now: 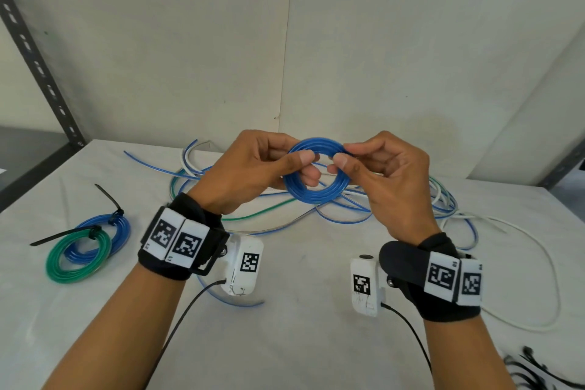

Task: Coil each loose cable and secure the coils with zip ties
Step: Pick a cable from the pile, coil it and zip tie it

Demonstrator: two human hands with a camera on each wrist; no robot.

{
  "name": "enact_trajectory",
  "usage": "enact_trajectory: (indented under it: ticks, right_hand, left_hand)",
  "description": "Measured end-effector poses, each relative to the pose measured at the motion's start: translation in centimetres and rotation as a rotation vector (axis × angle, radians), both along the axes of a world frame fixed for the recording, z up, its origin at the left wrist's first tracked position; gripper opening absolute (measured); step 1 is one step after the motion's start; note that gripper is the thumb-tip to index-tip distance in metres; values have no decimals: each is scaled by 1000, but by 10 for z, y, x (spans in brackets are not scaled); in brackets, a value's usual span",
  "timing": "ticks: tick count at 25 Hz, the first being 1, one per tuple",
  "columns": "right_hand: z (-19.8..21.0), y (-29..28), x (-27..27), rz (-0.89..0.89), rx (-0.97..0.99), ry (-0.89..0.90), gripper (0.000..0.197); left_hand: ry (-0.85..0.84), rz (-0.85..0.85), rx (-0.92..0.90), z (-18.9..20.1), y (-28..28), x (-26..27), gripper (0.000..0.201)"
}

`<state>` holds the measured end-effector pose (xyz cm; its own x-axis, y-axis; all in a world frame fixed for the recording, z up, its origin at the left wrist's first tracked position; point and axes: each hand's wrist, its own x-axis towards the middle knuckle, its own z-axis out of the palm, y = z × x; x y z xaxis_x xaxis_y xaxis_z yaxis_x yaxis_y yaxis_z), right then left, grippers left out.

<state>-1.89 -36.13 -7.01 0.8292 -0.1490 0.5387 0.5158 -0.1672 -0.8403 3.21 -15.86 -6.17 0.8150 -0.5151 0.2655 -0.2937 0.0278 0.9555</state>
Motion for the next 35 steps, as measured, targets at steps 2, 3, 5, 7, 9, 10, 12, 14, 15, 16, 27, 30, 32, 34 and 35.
enact_trajectory:
  ticks: [2, 3, 5, 7, 9, 10, 12, 14, 15, 16, 27, 30, 32, 34, 35]
  right_hand:
    - [-1, -3, 1, -2, -50, 30, 12]
    - [-2, -5, 2, -12, -101, 49, 11]
    - [-2, -10, 3, -4, -191, 87, 8]
    - [-3, -14, 3, 16, -227, 112, 9]
    - [-5, -14, 3, -7, -269, 105, 13]
    - [-6, -12, 3, -17, -283, 91, 14]
    - [-8, -8, 5, -37, -295, 59, 14]
    - [-10, -5, 6, -38, -279, 55, 11]
    - [-10, -4, 6, -13, -246, 76, 11]
    - [-10, -3, 5, 19, -209, 94, 13]
    - [-2, -24, -15, 38, -291, 122, 15]
    - [9, -44, -39, -5, -331, 121, 15]
    - [15, -62, -56, -24, -298, 168, 14]
    - [21, -83, -75, -42, -277, 221, 14]
    - [23, -95, -86, -49, -276, 247, 15]
  left_hand:
    - [-25, 35, 6, 1, 2, -1, 20]
    - [-42, 49, 19, 1, 2, -1, 18]
    - [-88, 54, 78, 1, 4, -1, 16]
    - [-124, 41, 153, 0, 6, 0, 16]
    - [-122, 41, 179, -1, 7, 2, 16]
    - [-122, 44, 176, -2, 7, 2, 16]
    - [-123, 46, 157, -2, 7, 3, 16]
    - [-112, 43, 123, -2, 8, 5, 16]
    - [-94, 43, 99, -3, 9, 6, 17]
    - [-77, 44, 70, -3, 9, 6, 18]
    - [258, -20, 40, -6, -48, -7, 49]
    - [268, -17, 112, 1, -77, -26, 45]
    - [299, -43, 108, 7, -97, -39, 40]
    - [314, -90, 115, 9, -118, -53, 37]
    - [315, -119, 127, 9, -131, -62, 37]
